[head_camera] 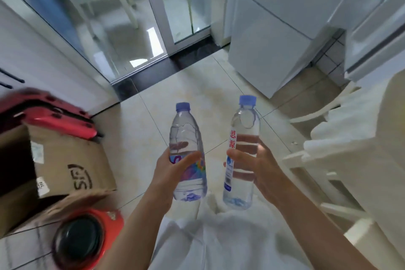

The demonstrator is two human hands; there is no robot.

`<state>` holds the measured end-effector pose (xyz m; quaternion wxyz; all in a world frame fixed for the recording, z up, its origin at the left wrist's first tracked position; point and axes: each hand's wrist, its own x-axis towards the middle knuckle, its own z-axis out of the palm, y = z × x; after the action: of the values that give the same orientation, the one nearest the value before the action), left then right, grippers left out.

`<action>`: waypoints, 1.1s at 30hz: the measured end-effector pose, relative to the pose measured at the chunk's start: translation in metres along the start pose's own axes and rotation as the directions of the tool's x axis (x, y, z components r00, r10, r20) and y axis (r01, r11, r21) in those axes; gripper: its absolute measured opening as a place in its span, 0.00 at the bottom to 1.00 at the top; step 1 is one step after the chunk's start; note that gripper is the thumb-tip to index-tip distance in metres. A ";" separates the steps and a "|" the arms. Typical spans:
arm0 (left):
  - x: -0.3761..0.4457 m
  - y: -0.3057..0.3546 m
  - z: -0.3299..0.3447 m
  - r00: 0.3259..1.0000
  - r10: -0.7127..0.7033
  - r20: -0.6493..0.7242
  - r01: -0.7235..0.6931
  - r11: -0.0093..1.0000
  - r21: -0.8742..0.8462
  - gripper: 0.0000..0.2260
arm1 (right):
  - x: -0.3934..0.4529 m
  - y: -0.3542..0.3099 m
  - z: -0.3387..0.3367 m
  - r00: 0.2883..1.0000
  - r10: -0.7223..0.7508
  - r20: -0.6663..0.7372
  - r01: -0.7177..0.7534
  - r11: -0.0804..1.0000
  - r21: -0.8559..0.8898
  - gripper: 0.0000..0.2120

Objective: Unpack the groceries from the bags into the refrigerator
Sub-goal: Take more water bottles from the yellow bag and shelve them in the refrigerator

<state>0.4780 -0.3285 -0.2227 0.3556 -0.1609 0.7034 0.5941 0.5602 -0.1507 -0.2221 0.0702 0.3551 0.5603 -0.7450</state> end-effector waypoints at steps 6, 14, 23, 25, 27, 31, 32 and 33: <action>0.034 0.023 -0.034 0.999 -0.006 -0.053 0.004 0.999 -0.038 0.16 | 0.040 -0.023 0.032 0.999 0.033 0.029 -0.033 0.999 -0.020 0.19; 0.115 0.090 -0.022 0.998 -0.039 -0.048 0.035 0.997 -0.075 0.18 | 0.125 -0.088 0.035 1.000 0.019 0.012 -0.019 1.000 -0.003 0.24; 0.228 0.220 0.021 0.998 0.014 -0.064 -0.017 0.999 -0.050 0.18 | 0.254 -0.212 0.026 0.997 -0.077 -0.009 0.076 0.996 -0.048 0.23; 0.248 0.248 0.031 0.999 0.028 -0.046 -0.030 0.998 -0.049 0.19 | 0.276 -0.237 0.024 0.994 -0.106 -0.032 0.105 0.994 -0.022 0.19; 0.267 0.274 0.037 0.999 0.035 -0.011 -0.035 0.998 -0.055 0.20 | 0.296 -0.257 0.024 0.992 -0.120 -0.046 0.120 0.993 -0.009 0.18; 0.311 0.321 0.045 0.997 0.038 0.063 -0.038 0.999 -0.010 0.26 | 0.335 -0.285 0.027 0.987 -0.122 -0.103 0.125 0.992 0.027 0.18; 0.324 0.332 0.047 0.996 0.035 0.082 -0.035 0.999 -0.003 0.26 | 0.345 -0.290 0.029 0.986 -0.116 -0.121 0.121 0.992 0.032 0.18; 0.338 0.343 0.049 0.994 0.030 0.102 -0.031 0.999 0.008 0.26 | 0.356 -0.296 0.031 0.984 -0.111 -0.143 0.117 0.993 0.034 0.17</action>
<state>0.0358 -0.1322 -0.2105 0.3828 -0.1179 0.6894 0.6036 0.1350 0.0338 -0.2020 -0.0197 0.3755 0.5674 -0.7326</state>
